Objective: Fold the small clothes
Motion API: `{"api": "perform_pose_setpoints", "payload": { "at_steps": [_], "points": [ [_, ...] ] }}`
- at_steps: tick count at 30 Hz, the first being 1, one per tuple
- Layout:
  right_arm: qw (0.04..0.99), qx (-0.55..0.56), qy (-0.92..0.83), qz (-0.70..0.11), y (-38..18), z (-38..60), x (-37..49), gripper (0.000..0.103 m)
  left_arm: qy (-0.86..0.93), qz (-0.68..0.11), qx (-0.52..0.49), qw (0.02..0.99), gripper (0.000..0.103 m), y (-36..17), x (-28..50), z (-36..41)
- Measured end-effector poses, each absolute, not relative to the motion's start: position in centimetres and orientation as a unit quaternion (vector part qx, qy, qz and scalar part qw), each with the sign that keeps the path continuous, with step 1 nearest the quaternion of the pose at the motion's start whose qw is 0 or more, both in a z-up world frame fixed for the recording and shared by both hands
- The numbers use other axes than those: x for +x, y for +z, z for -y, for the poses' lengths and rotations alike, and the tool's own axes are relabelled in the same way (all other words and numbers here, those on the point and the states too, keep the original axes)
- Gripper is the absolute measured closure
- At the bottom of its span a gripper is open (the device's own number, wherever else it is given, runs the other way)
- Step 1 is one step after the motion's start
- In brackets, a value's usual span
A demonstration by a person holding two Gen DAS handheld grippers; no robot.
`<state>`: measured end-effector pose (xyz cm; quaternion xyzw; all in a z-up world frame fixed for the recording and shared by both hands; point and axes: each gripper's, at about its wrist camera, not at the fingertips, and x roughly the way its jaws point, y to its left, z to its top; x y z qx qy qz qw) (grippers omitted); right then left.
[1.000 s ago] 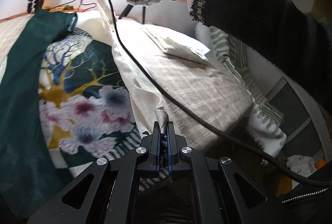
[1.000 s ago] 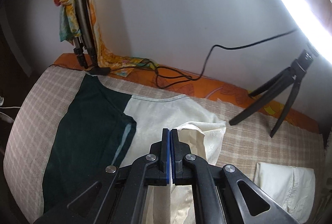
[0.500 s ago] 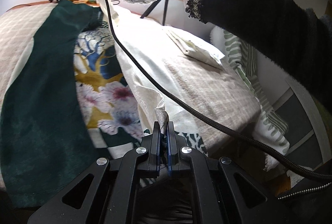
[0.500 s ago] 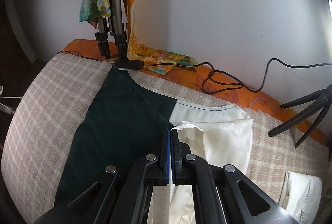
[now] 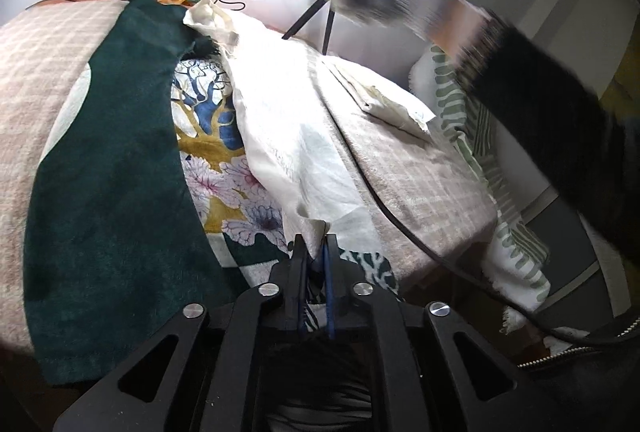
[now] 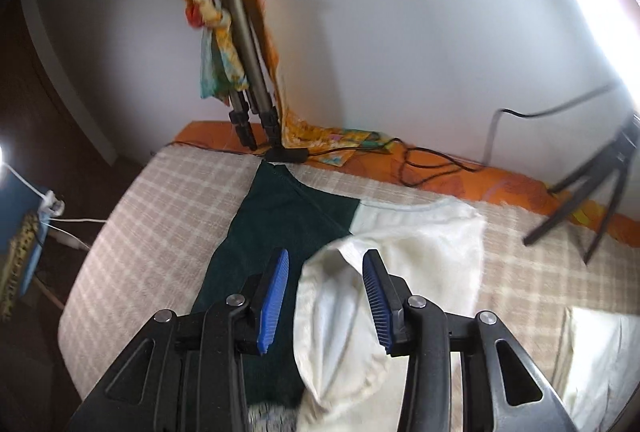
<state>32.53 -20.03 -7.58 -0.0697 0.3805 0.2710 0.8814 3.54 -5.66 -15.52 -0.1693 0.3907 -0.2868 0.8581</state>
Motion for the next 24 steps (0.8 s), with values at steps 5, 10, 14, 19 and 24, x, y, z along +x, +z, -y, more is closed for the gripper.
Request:
{"api": "perform_pose_setpoints", "payload": {
  "at_steps": [5, 10, 14, 19, 24],
  "points": [
    [0.883, -0.079, 0.268, -0.378, -8.9, 28.3, 26.7, 0.058, -0.289, -0.395, -0.171, 0.855, 0.078, -15.0, 2.5, 5.1],
    [0.869, -0.082, 0.267, -0.409, -13.7, 33.2, 18.6, 0.057, -0.279, -0.396, -0.182, 0.856, 0.073, -14.8, 2.5, 4.5],
    [0.85, -0.077, 0.267, -0.448, -18.7, 35.1, 13.2, 0.057, -0.278, -0.4, -0.174, 0.856, 0.065, -14.6, 3.2, 4.9],
    [0.834, -0.071, 0.278, -0.471, -22.5, 35.6, 8.8, 0.057, -0.259, -0.432, -0.17, 0.847, 0.065, -16.2, 4.4, 4.7],
    [0.836, -0.086, 0.284, -0.462, -23.8, 35.0, 6.4, 0.056, -0.25, -0.428, -0.174, 0.851, 0.095, -17.0, 4.6, 4.3]
  ]
}}
